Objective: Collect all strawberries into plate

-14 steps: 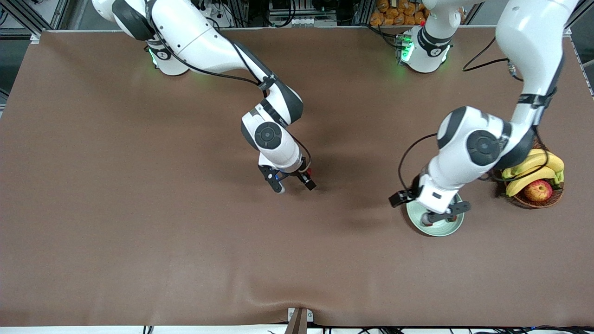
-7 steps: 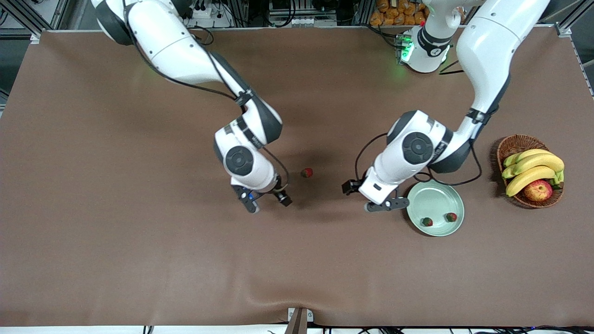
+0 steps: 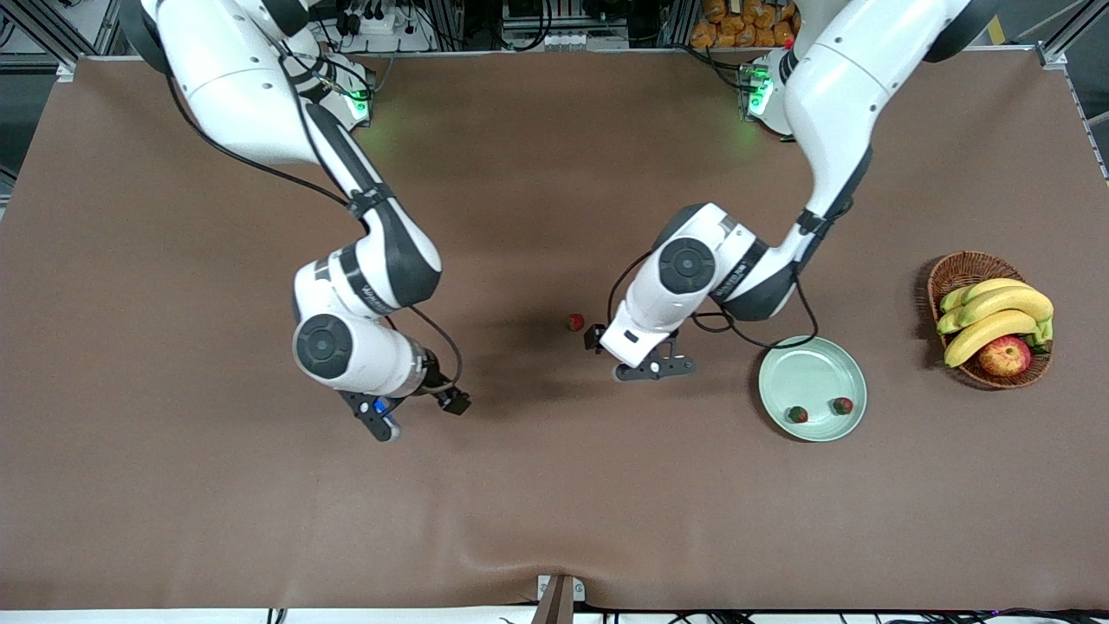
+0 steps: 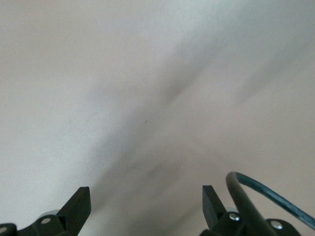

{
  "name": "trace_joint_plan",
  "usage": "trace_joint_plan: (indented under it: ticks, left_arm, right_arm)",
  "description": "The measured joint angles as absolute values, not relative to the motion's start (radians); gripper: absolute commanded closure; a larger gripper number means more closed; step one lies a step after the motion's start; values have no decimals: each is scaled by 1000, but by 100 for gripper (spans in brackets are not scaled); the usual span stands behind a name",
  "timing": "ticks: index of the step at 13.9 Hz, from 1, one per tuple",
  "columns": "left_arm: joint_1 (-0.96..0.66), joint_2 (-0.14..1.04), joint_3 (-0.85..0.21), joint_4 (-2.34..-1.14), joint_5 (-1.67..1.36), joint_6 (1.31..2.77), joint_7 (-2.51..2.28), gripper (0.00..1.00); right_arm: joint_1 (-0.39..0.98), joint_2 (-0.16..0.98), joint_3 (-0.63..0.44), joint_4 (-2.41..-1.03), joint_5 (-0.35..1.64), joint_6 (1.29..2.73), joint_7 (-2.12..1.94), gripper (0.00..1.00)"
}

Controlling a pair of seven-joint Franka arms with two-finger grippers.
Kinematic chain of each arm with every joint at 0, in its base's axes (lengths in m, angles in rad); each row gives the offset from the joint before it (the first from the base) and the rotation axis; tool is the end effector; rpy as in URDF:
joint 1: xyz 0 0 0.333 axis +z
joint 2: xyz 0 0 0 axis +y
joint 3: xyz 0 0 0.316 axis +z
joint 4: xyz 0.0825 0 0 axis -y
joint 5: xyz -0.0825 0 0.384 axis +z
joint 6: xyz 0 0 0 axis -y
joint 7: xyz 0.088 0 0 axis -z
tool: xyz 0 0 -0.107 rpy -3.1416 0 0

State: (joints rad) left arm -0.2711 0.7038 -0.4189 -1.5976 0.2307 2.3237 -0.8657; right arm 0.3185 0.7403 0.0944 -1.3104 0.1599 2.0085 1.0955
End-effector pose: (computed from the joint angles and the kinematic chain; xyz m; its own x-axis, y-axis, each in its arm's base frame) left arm 0.5714 -0.4105 0.2539 0.9922 0.1247 -0.0057 0.1244 -0.9843 0.1254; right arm 0.6773 0.2897 0.2989 0.7017 -0.6827 -0.2037 -0.7038 -0.7086 -0.0497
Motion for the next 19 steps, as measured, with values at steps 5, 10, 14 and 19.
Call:
trace_joint_plan:
  ticks: [5, 10, 14, 19]
  left_arm:
    - [-376, 734, -406, -1549, 231, 2324, -890, 0]
    - [-505, 804, -328, -1484, 256, 2324, -894, 0]
    - [-611, 857, -241, -1445, 265, 2325, -883, 0]
    - [-615, 862, -231, -1438, 276, 2300, -823, 0]
  right_arm:
    - [235, 707, 94, -1306, 160, 1918, 919, 0]
    - [177, 645, 94, -1305, 160, 1833, 793, 0]
    - [109, 609, 92, -1305, 157, 1790, 587, 0]
    - [55, 503, 63, -1303, 113, 1676, 430, 0]
